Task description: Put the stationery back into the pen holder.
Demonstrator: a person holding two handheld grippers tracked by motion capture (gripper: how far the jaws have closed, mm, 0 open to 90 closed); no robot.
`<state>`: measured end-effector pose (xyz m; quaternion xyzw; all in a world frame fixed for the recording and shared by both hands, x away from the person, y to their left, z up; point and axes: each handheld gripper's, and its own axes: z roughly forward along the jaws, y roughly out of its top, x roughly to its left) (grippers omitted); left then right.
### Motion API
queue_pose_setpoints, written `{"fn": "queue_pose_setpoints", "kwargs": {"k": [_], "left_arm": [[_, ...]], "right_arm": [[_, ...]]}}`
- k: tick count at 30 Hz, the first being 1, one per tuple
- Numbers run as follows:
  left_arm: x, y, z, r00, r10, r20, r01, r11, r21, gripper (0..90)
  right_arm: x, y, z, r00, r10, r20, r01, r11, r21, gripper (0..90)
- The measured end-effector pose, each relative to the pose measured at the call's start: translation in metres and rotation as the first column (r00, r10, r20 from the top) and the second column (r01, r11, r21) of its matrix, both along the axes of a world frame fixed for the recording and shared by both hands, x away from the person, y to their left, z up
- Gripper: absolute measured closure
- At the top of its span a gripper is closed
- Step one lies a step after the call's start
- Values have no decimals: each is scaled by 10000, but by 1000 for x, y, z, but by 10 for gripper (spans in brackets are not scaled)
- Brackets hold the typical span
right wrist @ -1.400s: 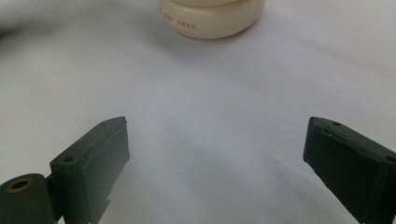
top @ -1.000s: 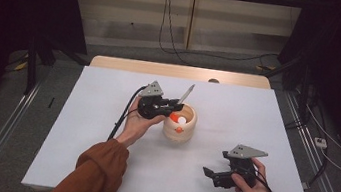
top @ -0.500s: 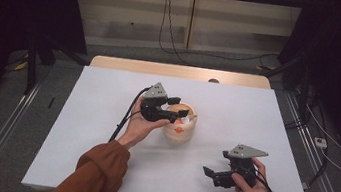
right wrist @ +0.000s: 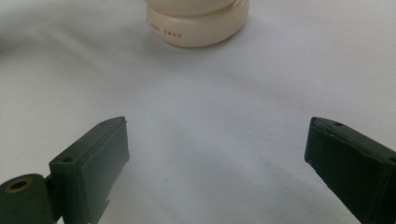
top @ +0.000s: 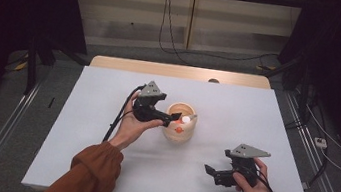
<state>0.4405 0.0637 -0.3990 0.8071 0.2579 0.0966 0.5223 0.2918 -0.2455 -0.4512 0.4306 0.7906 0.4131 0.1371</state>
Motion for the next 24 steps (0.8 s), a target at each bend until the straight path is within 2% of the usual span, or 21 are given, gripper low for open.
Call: {"fn": "queue_pose_setpoints", "kwargs": {"k": [3,7,10,12,17,19,20,24], "left_arm": [[-4,6,-1,9998,59,-198,-60,10000,-25,56],[-11,16,-3,9997,-217,-99,219,9994,273,52],[-18,23,-4,9996,-282,-37,283,9991,328,47],[-23,29,-5,9998,-191,18,191,9994,299,47],[-36,40,-7,9996,251,-106,-241,9963,826,47],[-42,46,-9,9995,312,-58,-305,9958,869,50],[-46,48,-10,9994,307,-139,-296,9968,738,50],[-58,58,-13,9986,532,-15,-529,9951,830,51]], "right_arm": [[0,0,0,10000,-29,58,29,10000,7,56],[0,-1,0,9999,-107,72,107,9999,10,57],[0,-1,-1,9999,-155,65,155,9999,2,56],[-1,-1,-1,9998,-186,92,186,9998,-15,57],[-1,-2,-1,9995,-264,175,263,9997,9,56],[-2,-2,-1,9993,-329,187,329,9995,17,56],[-2,-3,-1,9992,-336,207,335,9994,15,56],[-2,-3,-1,9987,-435,256,435,9991,17,56]]}}
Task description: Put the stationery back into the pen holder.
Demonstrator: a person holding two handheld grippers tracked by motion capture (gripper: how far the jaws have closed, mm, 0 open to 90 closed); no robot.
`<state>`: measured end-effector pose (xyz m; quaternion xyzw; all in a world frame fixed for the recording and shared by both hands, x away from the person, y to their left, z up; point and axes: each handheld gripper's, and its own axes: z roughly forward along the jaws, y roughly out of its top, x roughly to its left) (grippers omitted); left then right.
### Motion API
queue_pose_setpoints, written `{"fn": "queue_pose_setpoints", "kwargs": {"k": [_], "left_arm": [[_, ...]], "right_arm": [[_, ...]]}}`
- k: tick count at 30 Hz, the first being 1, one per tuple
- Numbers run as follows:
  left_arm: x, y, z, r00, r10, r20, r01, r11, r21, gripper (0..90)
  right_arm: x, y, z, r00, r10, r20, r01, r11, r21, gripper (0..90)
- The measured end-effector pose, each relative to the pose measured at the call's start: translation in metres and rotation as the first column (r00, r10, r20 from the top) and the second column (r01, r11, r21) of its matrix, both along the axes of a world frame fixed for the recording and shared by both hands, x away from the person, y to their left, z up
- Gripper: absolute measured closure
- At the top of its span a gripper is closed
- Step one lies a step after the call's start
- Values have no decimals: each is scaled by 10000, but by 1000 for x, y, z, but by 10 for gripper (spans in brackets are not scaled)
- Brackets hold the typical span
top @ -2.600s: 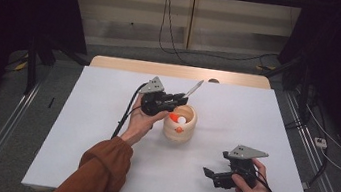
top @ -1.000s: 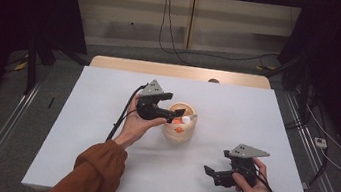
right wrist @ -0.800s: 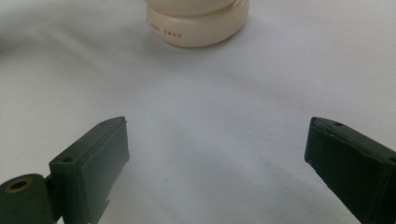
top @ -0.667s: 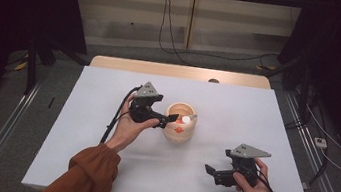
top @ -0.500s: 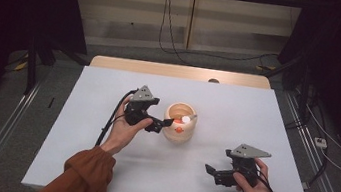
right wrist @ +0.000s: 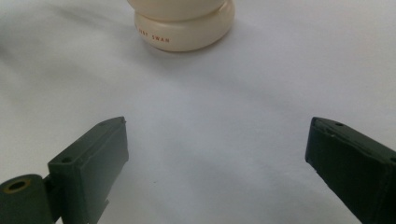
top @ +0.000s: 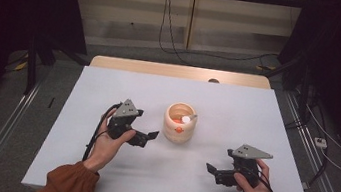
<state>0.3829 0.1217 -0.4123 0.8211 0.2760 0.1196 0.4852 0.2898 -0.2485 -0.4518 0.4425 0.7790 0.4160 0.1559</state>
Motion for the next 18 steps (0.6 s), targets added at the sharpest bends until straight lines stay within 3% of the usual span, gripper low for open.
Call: {"fn": "queue_pose_setpoints", "kwargs": {"k": [4,9,18], "left_arm": [[-10,6,-2,9999,15,-103,-16,10000,-96,53],[-21,13,-5,9999,-150,80,151,9998,-134,50],[-38,37,-12,9996,278,35,-277,9995,-118,51]], "right_arm": [[-1,0,0,10000,-66,-8,66,10000,-3,57],[-2,-1,0,9999,-109,1,109,9999,-14,56],[-3,-2,-1,9999,-170,8,170,9999,4,57]]}}
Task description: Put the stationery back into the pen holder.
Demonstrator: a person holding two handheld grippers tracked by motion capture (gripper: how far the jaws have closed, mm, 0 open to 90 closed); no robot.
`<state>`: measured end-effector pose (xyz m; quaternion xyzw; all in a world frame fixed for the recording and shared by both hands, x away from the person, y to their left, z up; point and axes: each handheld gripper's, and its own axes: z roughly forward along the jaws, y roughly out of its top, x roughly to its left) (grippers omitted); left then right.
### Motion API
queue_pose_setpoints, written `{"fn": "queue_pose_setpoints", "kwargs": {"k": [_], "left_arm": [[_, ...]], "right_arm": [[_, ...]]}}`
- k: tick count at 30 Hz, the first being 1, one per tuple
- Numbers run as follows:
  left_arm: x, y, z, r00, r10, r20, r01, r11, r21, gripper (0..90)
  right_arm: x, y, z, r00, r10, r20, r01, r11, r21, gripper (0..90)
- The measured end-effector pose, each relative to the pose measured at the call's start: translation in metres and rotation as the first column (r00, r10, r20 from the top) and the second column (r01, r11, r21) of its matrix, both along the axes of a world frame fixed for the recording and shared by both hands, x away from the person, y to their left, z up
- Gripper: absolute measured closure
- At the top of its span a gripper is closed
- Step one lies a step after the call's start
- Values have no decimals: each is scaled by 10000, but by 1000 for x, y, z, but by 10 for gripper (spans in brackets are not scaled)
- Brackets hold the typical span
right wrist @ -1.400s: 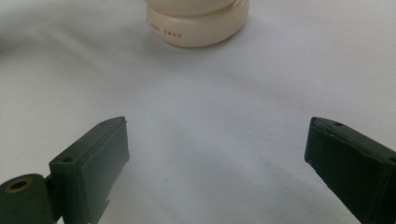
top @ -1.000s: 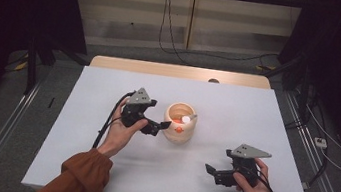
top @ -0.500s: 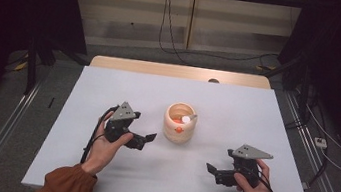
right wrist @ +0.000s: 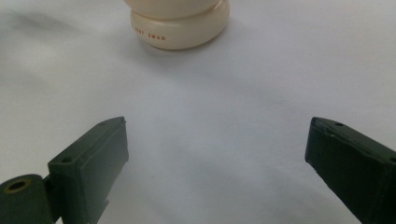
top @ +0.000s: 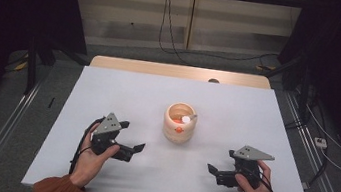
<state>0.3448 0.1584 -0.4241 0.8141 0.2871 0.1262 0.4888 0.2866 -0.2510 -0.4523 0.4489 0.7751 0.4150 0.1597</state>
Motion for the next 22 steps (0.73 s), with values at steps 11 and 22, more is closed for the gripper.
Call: {"fn": "queue_pose_setpoints", "kwargs": {"k": [11,22], "left_arm": [[-22,19,-5,9976,694,-31,-693,9976,85,57],[-21,29,-12,9947,1021,-70,-1023,9946,-189,54]], "right_arm": [[0,-1,0,10000,-90,21,90,10000,11,56],[-2,0,-1,10000,-43,41,43,10000,-48,55]]}}
